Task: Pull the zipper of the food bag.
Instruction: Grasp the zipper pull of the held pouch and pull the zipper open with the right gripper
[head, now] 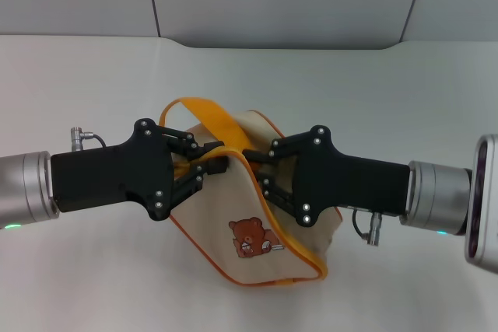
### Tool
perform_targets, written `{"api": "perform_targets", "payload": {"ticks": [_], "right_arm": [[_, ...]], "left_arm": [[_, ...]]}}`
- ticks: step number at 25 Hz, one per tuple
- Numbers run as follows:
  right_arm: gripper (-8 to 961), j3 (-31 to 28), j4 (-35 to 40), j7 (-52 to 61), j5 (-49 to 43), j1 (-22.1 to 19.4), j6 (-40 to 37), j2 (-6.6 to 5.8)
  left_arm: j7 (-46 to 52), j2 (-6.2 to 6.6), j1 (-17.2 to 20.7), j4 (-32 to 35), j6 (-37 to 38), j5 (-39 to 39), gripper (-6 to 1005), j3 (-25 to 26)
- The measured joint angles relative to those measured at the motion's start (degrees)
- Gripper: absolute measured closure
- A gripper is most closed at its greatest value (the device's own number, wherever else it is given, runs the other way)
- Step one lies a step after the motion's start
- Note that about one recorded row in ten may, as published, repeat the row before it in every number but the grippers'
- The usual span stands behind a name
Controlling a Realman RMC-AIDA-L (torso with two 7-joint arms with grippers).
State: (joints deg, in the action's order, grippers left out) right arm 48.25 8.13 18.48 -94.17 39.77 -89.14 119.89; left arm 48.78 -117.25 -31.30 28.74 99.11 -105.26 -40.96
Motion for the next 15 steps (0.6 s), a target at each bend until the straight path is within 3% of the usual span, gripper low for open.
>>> {"api": "perform_targets", "payload": {"ticks": [9,15], "right_arm": [[875,0.2,-1.1,-3.0,0.3,-0.1,-0.1,0.0],[953,0.3,0.1,-1.0,-0.2,-1.9,-0.8,-0.45]], "left_arm": [[0.0,0.01,0.2,0.0,0.3,0.1,902,0.2],[0.4,0.01,0.4,-0.5,-0.3,0.2,903,1.2]]}}
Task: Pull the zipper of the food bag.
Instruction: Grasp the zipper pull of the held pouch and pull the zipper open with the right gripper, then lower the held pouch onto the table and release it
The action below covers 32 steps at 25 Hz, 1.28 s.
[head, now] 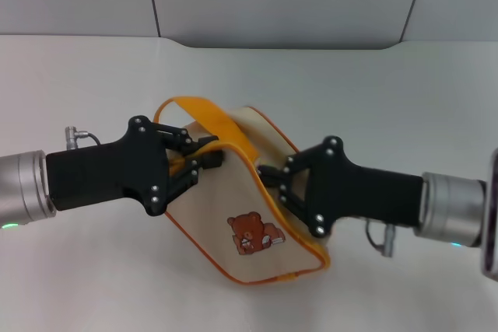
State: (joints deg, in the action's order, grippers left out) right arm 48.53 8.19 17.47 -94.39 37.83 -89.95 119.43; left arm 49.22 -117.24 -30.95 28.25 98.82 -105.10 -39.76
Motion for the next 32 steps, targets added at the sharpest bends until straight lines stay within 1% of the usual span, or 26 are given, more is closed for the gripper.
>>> {"api": "perform_targets", "payload": {"ticks": [1,2,4,5,6,7,9,10,11,14,16,17,19,20,21,24,28,32], "right_arm": [[953,0.0,2.2,2.4,-1.7,-1.6,-0.6,-0.09],[953,0.0,2.2,2.4,-1.7,-1.6,-0.6,-0.09],[952,0.0,5.7,5.7,-4.1,-4.0,-1.8,-0.15],[952,0.0,7.7,7.3,-5.0,-5.5,-2.8,-0.21],[952,0.0,10.9,10.1,-6.0,-8.0,-4.7,-0.43],[952,0.0,10.9,10.1,-6.0,-8.0,-4.7,-0.43],[953,0.0,14.3,13.5,-7.0,-10.7,-6.8,-1.08],[953,-0.1,16.1,16.4,-8.5,-12.1,-8.2,-2.04],[953,-0.1,16.1,16.4,-8.5,-12.1,-8.2,-2.04],[954,-0.5,16.5,19.2,-11.0,-12.7,-9.1,-3.47],[953,-1.7,16.4,20.4,-11.4,-13.2,-9.4,-3.96],[952,-1.7,16.4,20.4,-11.4,-13.2,-9.4,-3.96],[952,-4.8,16.3,21.3,-11.3,-13.4,-9.5,-3.63],[953,-7.1,16.3,21.8,-11.3,-13.4,-9.5,-3.27],[953,-8.8,16.3,22.2,-11.3,-13.5,-9.5,-2.97],[954,-12.5,16.1,24.3,-11.3,-13.5,-11.5,-2.93],[850,-18.1,15.8,30.4,-11.3,-12.5,-15.6,-3.2],[716,-18.2,16.1,34.9,-11.5,-10.5,-16.7,-3.63]], "left_arm": [[0.3,-0.04,0.1,-0.1,-0.6,0.0,903,0.7],[0.3,-0.04,0.1,-0.1,-0.6,0.0,903,0.7],[0.6,-0.12,0.2,-0.3,-1.4,0.0,904,1.9],[1.0,-0.15,0.3,-0.5,-1.8,0.0,904,3.4],[1.2,-0.17,0.4,-0.6,-1.9,0.0,904,4.1],[1.2,-0.17,0.4,-0.6,-1.9,0.0,904,4.1],[1.6,-0.17,0.5,-0.7,-2.1,0.0,904,5.4],[1.9,-0.18,0.6,-0.7,-2.5,0.0,905,5.8],[1.9,-0.18,0.6,-0.7,-2.5,0.0,905,5.8],[2.7,-0.18,0.6,-0.7,-3.1,0.0,905,5.9],[3.0,-0.18,0.4,-0.7,-3.4,0.0,905,6.0],[3.1,-0.18,0.4,-0.7,-3.4,0.0,906,6.0],[3.4,-0.19,0.3,-0.7,-3.5,0.0,906,6.0],[3.4,-0.19,0.3,-0.7,-3.5,0.0,906,6.0],[3.5,-0.42,0.4,-0.7,-3.6,0.0,906,6.4],[3.5,-0.84,1.2,-1.0,-4.1,0.1,907,7.1],[2.6,-1.3,2.6,-3.9,-4.8,0.1,907,8.7],[1.7,-1.41,4.2,-6.4,-6.0,0.1,908,9.8]]}}
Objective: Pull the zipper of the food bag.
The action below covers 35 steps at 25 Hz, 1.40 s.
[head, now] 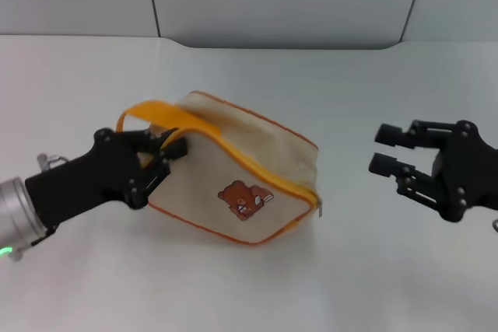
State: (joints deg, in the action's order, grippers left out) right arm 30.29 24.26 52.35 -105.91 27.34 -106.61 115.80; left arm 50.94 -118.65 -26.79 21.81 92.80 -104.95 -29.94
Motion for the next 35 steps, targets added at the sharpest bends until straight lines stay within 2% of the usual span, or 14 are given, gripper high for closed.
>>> {"api": "perform_targets", "payload": {"ticks": [10,14,16,18,19,21,23,25,28,30,33,35], "right_arm": [[410,0.9,-0.5,3.2,-0.3,3.1,3.2,-0.03],[264,1.8,-0.5,4.5,-0.3,3.6,3.3,-0.08],[191,2.3,-0.4,5.1,-0.3,3.6,2.8,-0.13],[172,2.9,-0.1,6.0,-0.3,3.6,0.8,-0.33],[163,2.9,-0.1,6.0,-0.3,3.6,0.8,-0.33],[144,3.8,0.0,6.9,-0.3,3.6,-1.2,-0.87],[145,5.2,0.1,7.9,-0.3,3.7,-2.9,-1.65],[146,6.9,0.1,8.7,-0.3,4.1,-3.7,-2.14],[147,10.2,-0.4,9.9,-0.3,5.0,-3.3,-2.38],[146,10.5,-0.4,9.9,-0.3,5.1,-3.2,-2.34],[145,10.7,-0.4,9.9,-0.3,5.1,-2.8,-2.12],[145,10.7,-0.4,9.9,-0.3,5.1,-2.8,-2.11]], "left_arm": [[-2.4,-0.07,2.5,-1.6,-0.8,-0.5,901,-0.5],[1.3,0.64,2.8,-0.8,0.1,-0.5,884,-0.5],[4.9,1.72,3.3,0.1,3.3,-0.1,670,0.0],[8.1,3.08,3.4,1.0,7.6,0.3,574,0.3],[10.6,4.19,3.0,1.6,11.0,0.2,527,0.1],[13.9,5.32,1.6,2.3,15.1,-0.6,431,-1.3],[16.4,5.88,0.3,3.1,18.2,-1.4,393,-3.7],[18.1,5.66,-0.7,4.4,19.3,-1.7,356,-6.8],[19.7,4.51,-1.2,6.7,18.9,-2.1,299,-10.3],[20.0,3.97,-1.2,7.4,18.7,-2.3,262,-10.9],[19.7,3.85,-1.2,7.5,18.7,-2.3,205,-10.9],[19.6,3.85,-1.2,7.6,18.6,-2.4,205,-10.9]]}}
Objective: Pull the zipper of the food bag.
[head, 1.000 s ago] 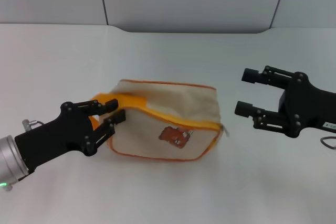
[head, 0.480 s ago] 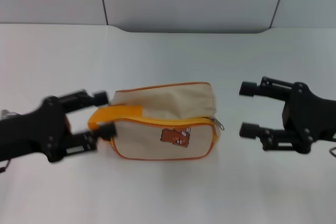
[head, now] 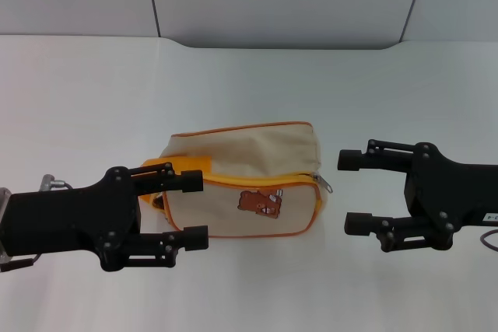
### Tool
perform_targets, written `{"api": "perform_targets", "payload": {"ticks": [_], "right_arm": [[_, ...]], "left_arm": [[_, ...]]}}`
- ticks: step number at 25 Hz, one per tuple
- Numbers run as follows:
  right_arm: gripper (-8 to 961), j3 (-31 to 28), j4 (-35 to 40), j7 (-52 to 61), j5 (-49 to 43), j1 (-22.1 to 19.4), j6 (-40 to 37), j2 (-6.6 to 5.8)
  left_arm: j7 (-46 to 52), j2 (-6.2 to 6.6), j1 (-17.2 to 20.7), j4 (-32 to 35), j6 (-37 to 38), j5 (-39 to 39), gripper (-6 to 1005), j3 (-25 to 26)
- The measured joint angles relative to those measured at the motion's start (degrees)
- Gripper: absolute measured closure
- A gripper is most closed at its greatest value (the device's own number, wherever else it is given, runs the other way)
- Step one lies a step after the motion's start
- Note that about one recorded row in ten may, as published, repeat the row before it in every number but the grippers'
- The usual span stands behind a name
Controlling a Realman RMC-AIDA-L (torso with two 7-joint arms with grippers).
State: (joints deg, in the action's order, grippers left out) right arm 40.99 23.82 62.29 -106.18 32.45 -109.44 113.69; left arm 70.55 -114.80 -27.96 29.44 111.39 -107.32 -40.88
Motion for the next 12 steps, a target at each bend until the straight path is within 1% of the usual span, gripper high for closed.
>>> {"api": "perform_targets", "payload": {"ticks": [12], "right_arm": [[145,0.0,-0.1,0.3,0.0,0.0,-0.2,0.04]], "left_arm": [[-0.8,-0.04,0.4,0.1,-0.3,0.0,206,-0.2]]}}
